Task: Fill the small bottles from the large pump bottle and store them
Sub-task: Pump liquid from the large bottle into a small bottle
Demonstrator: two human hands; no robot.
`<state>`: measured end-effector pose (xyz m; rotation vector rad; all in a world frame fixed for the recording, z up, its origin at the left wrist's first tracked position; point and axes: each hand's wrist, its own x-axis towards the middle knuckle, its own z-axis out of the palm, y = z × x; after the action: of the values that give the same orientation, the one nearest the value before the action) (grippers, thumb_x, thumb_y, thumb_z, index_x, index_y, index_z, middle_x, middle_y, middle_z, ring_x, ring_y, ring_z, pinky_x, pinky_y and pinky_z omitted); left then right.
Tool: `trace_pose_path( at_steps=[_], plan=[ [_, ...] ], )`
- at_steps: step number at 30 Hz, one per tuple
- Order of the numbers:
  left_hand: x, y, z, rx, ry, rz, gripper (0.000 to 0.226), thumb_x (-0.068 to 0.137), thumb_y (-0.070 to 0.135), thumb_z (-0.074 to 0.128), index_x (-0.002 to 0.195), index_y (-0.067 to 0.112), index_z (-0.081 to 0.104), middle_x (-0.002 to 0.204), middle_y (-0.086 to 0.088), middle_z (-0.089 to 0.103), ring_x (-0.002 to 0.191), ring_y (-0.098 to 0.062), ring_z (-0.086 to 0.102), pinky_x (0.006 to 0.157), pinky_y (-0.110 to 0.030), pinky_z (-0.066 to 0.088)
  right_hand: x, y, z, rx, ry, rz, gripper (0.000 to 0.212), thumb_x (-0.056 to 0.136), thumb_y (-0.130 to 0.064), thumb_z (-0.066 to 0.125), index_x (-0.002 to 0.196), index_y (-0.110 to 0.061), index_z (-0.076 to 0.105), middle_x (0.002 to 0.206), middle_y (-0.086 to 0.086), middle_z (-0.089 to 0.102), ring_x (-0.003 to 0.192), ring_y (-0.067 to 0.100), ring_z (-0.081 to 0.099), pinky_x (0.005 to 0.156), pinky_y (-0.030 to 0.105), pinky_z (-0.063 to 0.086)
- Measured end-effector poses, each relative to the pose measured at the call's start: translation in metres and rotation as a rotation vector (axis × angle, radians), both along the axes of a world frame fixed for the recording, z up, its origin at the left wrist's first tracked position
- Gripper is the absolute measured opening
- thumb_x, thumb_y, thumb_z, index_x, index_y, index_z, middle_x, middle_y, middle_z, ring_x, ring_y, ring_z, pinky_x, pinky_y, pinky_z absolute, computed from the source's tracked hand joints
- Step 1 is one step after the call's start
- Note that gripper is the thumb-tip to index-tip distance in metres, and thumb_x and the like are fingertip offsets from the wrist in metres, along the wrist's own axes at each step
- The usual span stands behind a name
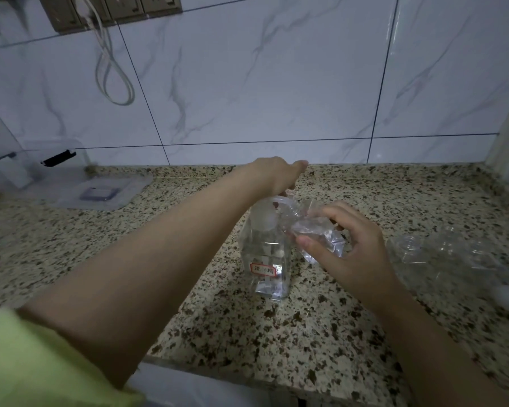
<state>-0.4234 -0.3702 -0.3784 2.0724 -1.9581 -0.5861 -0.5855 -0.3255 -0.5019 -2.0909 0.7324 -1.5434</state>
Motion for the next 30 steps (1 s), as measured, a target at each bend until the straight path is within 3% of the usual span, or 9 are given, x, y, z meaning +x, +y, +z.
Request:
trace_pose_path(
  at_steps=[4,8,12,16,22,26,30],
  plan=[
    [0.001,0.001,0.006,-0.039,0.025,0.0,0.065,0.104,0.057,0.02,0.115,0.015,0.069,0.104,-0.002,0.074,0.103,-0.024,0.064,0.1,-0.038,0.044,-0.002,0.001,0.001,0.003,-0.033,0.0,0.039,0.085,-0.041,0.073,0.116,-0.019,0.069,0.106,-0.011,0.07,0.1,0.012,0.067,0.088,0.042,0.055],
    [-0.004,-0.001,-0.003,0.027,-0.059,-0.003,0.07,0.103,0.06,0.016,0.121,0.015,0.068,0.12,-0.006,0.07,0.116,-0.028,0.058,0.097,-0.039,0.038,-0.001,-0.001,0.0,-0.007,0.004,-0.004,0.039,0.085,-0.042,0.074,0.114,-0.017,0.069,0.104,-0.006,0.069,0.098,0.016,0.066,0.086,0.048,0.055],
    [0.001,-0.002,-0.003,-0.005,-0.006,0.003,0.067,0.103,0.059,0.017,0.116,0.019,0.07,0.106,0.0,0.074,0.103,-0.022,0.061,0.094,-0.037,0.042,-0.001,-0.001,0.0,-0.016,-0.012,-0.001,0.038,0.085,-0.043,0.074,0.114,-0.02,0.068,0.107,-0.008,0.07,0.103,0.013,0.067,0.089,0.05,0.054],
    [-0.003,-0.003,-0.004,0.011,-0.061,-0.009,0.068,0.103,0.059,0.018,0.118,0.018,0.069,0.112,-0.003,0.071,0.108,-0.025,0.059,0.085,-0.035,0.035,0.0,-0.002,-0.002,-0.022,0.01,-0.004,0.038,0.085,-0.044,0.073,0.116,-0.023,0.067,0.105,-0.006,0.069,0.1,0.017,0.066,0.087,0.055,0.053],
    [-0.002,-0.004,-0.003,0.03,-0.055,-0.027,0.068,0.104,0.058,0.017,0.119,0.016,0.068,0.113,-0.003,0.071,0.108,-0.024,0.059,0.086,-0.034,0.034,0.001,-0.003,-0.003,0.005,0.01,0.012,0.043,0.087,-0.045,0.073,0.116,-0.014,0.07,0.103,-0.005,0.068,0.097,0.016,0.066,0.084,0.05,0.055],
    [-0.001,-0.003,0.002,-0.03,-0.034,-0.016,0.066,0.103,0.058,0.018,0.119,0.017,0.066,0.102,-0.001,0.075,0.103,-0.022,0.063,0.089,-0.036,0.042,0.0,-0.001,-0.001,0.009,-0.022,0.025,0.039,0.086,-0.041,0.073,0.115,-0.016,0.069,0.103,-0.003,0.069,0.097,0.015,0.067,0.083,0.044,0.056],
    [-0.003,-0.006,-0.004,0.034,-0.101,-0.002,0.072,0.102,0.062,0.016,0.131,0.015,0.062,0.13,-0.01,0.065,0.122,-0.029,0.055,0.102,-0.041,0.038,-0.001,-0.002,-0.002,0.005,0.011,0.006,0.041,0.086,-0.042,0.073,0.113,-0.011,0.071,0.101,-0.003,0.069,0.095,0.018,0.066,0.084,0.05,0.054]
  ],
)
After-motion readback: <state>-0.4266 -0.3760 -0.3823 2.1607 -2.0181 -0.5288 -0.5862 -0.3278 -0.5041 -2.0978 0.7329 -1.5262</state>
